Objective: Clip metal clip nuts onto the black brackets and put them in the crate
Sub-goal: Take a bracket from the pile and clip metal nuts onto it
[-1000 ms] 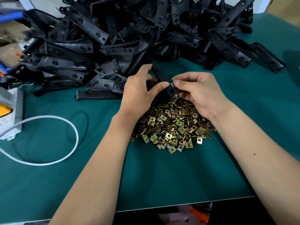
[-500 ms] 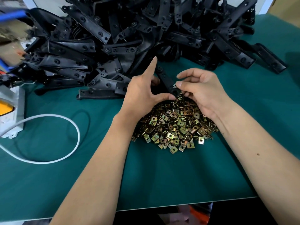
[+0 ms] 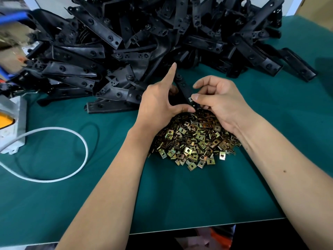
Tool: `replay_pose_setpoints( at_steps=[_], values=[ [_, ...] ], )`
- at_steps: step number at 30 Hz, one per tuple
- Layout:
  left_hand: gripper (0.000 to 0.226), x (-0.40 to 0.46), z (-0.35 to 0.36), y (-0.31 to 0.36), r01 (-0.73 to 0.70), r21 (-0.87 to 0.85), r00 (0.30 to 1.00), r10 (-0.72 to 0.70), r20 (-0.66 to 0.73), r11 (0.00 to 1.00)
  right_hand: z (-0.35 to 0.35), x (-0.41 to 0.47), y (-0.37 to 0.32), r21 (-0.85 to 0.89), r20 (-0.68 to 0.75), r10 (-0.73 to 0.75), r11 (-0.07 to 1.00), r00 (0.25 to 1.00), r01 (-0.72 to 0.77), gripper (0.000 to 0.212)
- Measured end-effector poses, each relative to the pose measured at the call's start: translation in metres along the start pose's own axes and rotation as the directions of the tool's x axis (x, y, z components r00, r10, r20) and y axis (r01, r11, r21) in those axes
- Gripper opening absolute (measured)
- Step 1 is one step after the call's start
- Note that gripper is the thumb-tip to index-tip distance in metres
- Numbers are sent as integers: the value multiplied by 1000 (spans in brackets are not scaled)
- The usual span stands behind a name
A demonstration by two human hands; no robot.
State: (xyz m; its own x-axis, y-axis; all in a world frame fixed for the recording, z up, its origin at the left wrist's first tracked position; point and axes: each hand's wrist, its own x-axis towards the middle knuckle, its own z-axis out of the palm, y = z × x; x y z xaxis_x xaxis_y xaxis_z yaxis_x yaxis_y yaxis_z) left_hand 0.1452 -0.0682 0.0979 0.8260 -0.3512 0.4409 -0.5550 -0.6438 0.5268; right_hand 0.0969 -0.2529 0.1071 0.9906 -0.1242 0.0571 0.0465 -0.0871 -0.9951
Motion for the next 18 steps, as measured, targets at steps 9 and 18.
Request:
replay_pose_setpoints(
  at_steps=[9, 18],
  values=[
    [125, 8, -2, -20, 76, 4, 992, -75, -105, 997, 4, 3, 5, -150, -85, -105, 984, 991, 92, 19],
    [119, 8, -11, -27, 129, -145, 951, -164, -263, 981, 15, 1, 8, -820, 221, -187, 495, 957, 286, 30]
  ],
)
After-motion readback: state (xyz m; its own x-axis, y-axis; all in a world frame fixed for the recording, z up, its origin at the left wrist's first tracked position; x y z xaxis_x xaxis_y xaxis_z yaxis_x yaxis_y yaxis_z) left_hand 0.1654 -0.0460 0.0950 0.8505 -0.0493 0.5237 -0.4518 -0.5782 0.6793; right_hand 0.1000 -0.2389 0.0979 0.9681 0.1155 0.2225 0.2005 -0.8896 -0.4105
